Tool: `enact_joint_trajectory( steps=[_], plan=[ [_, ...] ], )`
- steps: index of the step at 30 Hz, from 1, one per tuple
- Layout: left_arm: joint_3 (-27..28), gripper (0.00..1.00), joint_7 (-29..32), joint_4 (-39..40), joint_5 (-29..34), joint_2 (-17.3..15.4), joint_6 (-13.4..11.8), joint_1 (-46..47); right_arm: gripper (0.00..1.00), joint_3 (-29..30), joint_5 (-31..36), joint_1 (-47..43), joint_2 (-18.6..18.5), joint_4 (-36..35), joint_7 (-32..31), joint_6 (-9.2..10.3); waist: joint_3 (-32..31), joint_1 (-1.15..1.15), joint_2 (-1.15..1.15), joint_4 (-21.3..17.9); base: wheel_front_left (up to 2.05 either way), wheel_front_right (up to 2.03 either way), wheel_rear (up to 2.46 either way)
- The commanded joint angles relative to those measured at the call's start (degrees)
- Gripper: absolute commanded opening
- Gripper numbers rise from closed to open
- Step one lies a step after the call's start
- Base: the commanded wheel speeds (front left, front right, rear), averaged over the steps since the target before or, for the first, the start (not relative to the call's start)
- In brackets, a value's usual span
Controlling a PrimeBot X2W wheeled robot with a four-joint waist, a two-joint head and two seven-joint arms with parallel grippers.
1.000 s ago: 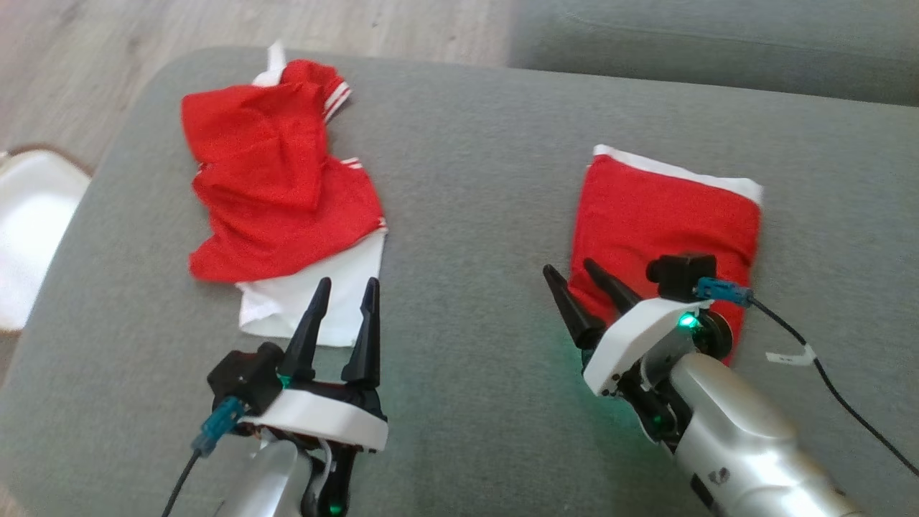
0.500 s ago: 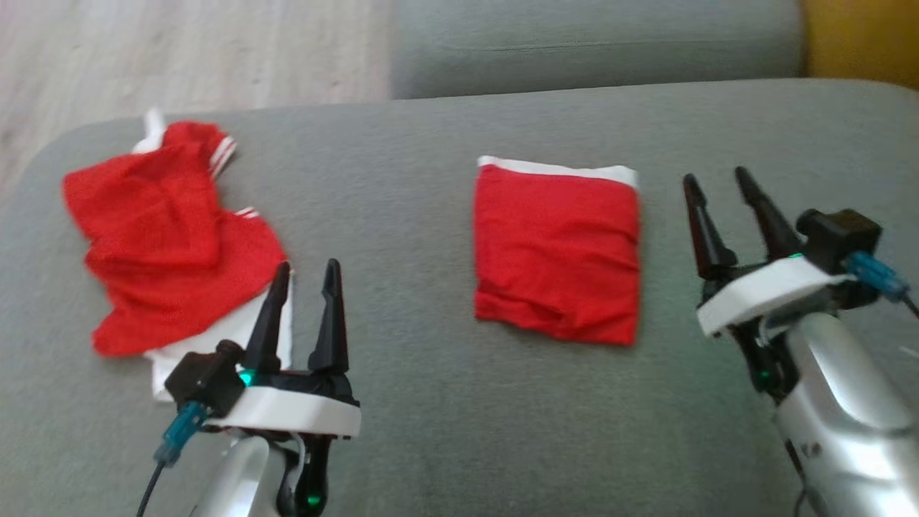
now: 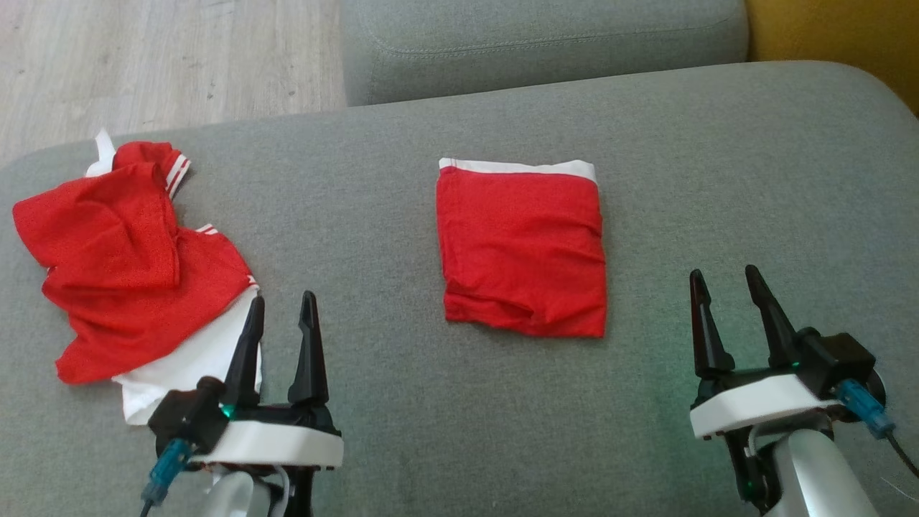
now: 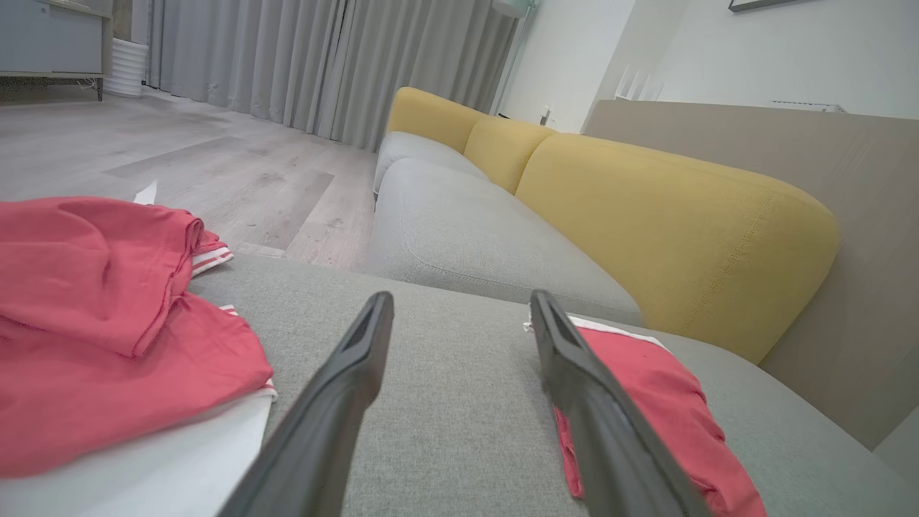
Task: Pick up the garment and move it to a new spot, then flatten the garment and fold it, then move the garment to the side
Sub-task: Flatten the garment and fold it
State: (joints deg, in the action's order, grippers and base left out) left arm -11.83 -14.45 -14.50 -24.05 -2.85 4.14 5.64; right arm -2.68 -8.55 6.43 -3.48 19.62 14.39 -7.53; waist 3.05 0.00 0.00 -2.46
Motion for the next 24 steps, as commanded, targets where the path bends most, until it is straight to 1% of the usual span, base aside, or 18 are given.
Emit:
enact_joint_trajectory(
  steps=[1, 10, 11, 12, 15, 19, 24],
  plan=[
    [2.04, 1.00, -0.54, 2.20, 0.22, -0.06, 0.39, 0.99, 1.00, -1.02, 0.48, 1.41, 0.28, -2.53, 0.60, 0.04, 0.06, 0.00, 0.00, 0.11, 0.00, 0.00, 0.00],
    [0.74, 1.00, -0.54, 2.84, -0.75, -0.04, 0.01, 2.45, 1.00, -1.30, -0.05, 2.21, 0.58, -2.94, 0.61, 0.04, 1.78, 0.00, 0.00, 1.98, 0.00, 0.00, 0.00],
    [0.49, 1.00, -0.54, 3.04, -0.74, -0.04, -0.04, 2.86, 0.35, -1.38, 0.02, 3.01, 0.58, -2.83, 0.61, 0.04, 2.47, 0.00, 0.00, 2.69, 0.00, 0.00, 0.00],
    [0.41, 1.00, -0.54, 3.18, -0.79, -0.04, -0.09, 3.05, 0.00, -1.60, 0.26, 3.51, 0.58, -2.78, 0.61, 0.04, 2.82, 0.00, 0.00, 3.08, 0.00, 0.00, 0.00],
    [-0.07, 1.00, -0.54, 3.57, -1.00, -0.03, -0.11, 3.83, 0.00, -2.12, 1.67, 5.75, 0.59, -2.31, 0.21, 0.04, 4.35, 0.00, 0.00, 4.62, 0.00, 0.00, 0.00],
    [-0.84, 1.00, -0.54, 3.96, -1.65, -0.03, -0.20, 4.83, 0.00, -3.12, 3.28, 10.50, 0.01, 0.49, -2.70, 0.04, 6.36, 0.00, 0.00, 6.96, 0.00, 0.00, 0.00],
    [-3.01, 1.00, -0.54, 4.27, -2.25, -0.03, -0.13, 6.85, 0.00, -3.56, 4.01, 18.23, -1.85, 8.02, -5.83, 0.04, 9.83, 0.00, 0.00, 10.75, 0.00, 0.00, 0.00]
  ],
)
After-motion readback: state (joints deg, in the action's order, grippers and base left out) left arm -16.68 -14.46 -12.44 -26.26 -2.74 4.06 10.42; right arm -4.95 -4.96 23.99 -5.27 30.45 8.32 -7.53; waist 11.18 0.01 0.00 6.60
